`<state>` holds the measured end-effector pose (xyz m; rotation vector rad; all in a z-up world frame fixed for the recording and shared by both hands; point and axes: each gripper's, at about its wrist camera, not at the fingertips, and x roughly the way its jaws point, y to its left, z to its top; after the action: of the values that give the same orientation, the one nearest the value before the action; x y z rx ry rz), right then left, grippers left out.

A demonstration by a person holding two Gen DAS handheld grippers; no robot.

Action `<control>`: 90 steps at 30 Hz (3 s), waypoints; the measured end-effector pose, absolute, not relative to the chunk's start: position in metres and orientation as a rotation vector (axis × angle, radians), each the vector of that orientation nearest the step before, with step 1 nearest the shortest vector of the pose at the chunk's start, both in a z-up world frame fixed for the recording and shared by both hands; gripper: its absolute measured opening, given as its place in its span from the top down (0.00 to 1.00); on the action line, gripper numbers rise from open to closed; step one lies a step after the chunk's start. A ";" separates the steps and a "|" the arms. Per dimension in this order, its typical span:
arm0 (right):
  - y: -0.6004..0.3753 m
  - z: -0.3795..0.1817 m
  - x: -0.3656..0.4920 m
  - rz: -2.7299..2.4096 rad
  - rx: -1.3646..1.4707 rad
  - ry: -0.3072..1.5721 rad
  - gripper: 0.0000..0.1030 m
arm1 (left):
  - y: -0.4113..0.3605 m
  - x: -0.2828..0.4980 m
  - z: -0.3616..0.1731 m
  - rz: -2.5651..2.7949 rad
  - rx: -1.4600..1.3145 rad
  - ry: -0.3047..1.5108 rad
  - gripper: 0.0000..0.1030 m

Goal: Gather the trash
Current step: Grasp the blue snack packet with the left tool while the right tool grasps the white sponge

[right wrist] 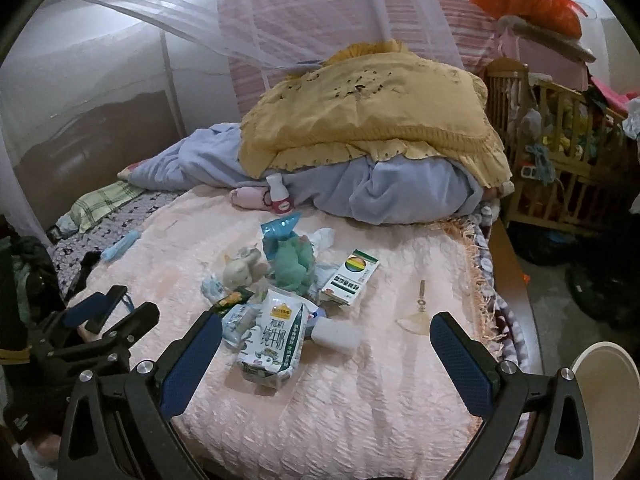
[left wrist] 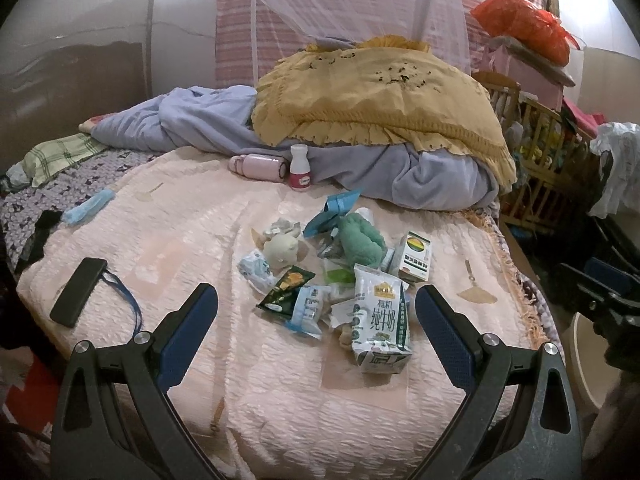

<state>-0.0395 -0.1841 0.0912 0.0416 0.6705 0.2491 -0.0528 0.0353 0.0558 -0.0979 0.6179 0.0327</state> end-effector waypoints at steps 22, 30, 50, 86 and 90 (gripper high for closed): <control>-0.157 0.126 -0.055 0.214 -0.038 0.603 0.00 | 0.065 -0.049 0.072 0.026 -0.122 0.572 0.04; -0.143 0.113 -0.044 0.246 -0.056 0.637 0.00 | 0.076 -0.042 0.062 0.055 -0.115 0.592 0.04; -0.189 0.047 -0.017 0.330 -0.060 0.788 0.05 | 0.062 -0.016 0.045 0.109 -0.176 0.688 0.04; -0.093 -0.065 0.083 0.341 0.026 1.075 0.07 | 0.126 0.009 -0.005 0.079 -0.173 0.793 0.04; -0.096 -0.067 0.082 0.367 0.040 1.080 0.32 | 0.117 0.026 -0.017 0.039 -0.151 0.833 0.04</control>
<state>0.0823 -0.0958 -0.0670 0.0398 1.0800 0.3667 0.0260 0.1174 -0.0170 -0.1509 0.8333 0.0389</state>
